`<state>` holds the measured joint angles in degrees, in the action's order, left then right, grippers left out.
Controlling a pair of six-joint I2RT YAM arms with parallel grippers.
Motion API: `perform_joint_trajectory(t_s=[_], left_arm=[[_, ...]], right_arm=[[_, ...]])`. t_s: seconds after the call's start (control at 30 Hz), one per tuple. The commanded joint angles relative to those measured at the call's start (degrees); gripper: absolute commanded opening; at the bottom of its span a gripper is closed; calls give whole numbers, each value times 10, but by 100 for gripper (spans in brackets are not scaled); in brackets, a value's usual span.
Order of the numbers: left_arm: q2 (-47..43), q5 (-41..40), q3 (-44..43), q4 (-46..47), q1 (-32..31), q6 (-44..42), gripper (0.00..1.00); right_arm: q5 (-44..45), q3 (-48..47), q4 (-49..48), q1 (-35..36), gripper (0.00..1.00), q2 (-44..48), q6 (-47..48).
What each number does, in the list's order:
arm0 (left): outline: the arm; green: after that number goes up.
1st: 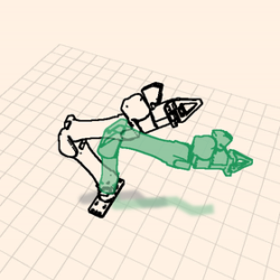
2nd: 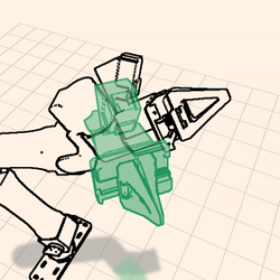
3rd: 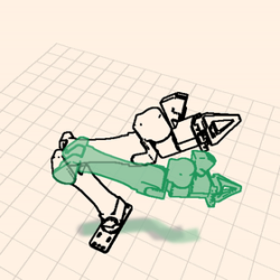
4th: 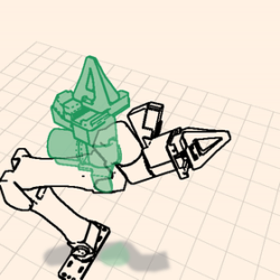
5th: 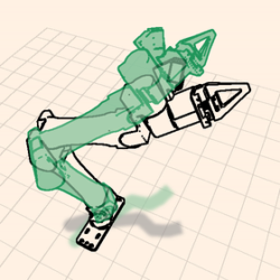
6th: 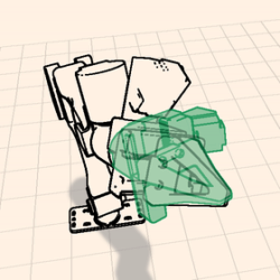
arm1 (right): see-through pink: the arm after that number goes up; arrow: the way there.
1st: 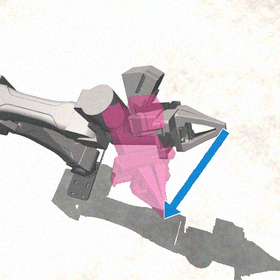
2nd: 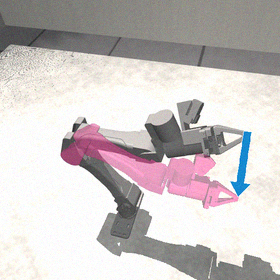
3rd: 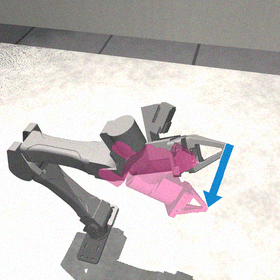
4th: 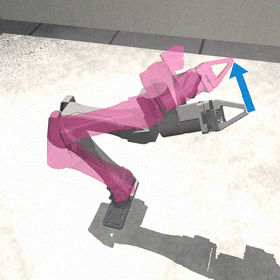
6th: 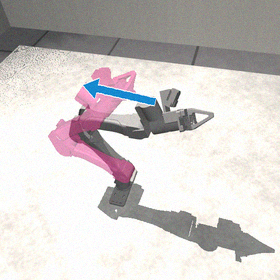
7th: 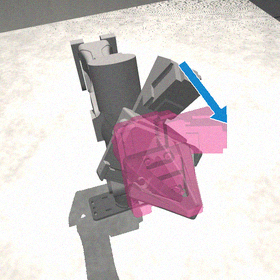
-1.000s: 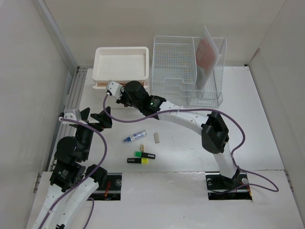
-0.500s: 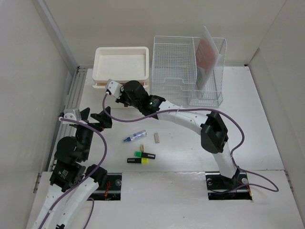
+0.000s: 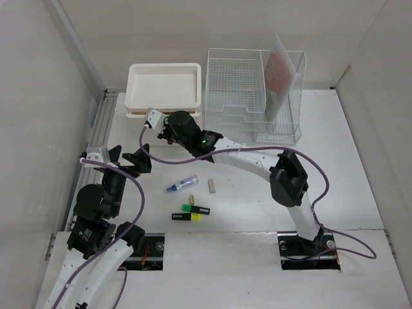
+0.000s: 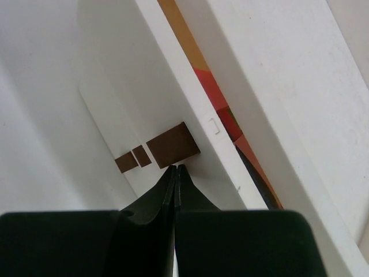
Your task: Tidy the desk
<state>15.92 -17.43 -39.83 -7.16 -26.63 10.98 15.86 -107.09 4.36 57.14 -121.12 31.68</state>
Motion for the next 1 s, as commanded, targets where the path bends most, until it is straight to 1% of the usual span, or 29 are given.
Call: perform_joint_trajectory(t_s=[0.0, 0.17, 0.53, 0.97], left_arm=[[-7, -1, 2, 22, -3, -5, 99], [-7, -1, 2, 22, -3, -5, 99], [-7, -1, 2, 22, -3, -5, 99], [-7, -1, 2, 22, -3, -5, 99]], right_arm=[[0, -5, -39, 2, 1, 26, 8], [-7, -34, -39, 2, 1, 14, 8], [-1, -55, -39, 2, 1, -3, 14], [37, -26, -39, -10, 1, 4, 14]])
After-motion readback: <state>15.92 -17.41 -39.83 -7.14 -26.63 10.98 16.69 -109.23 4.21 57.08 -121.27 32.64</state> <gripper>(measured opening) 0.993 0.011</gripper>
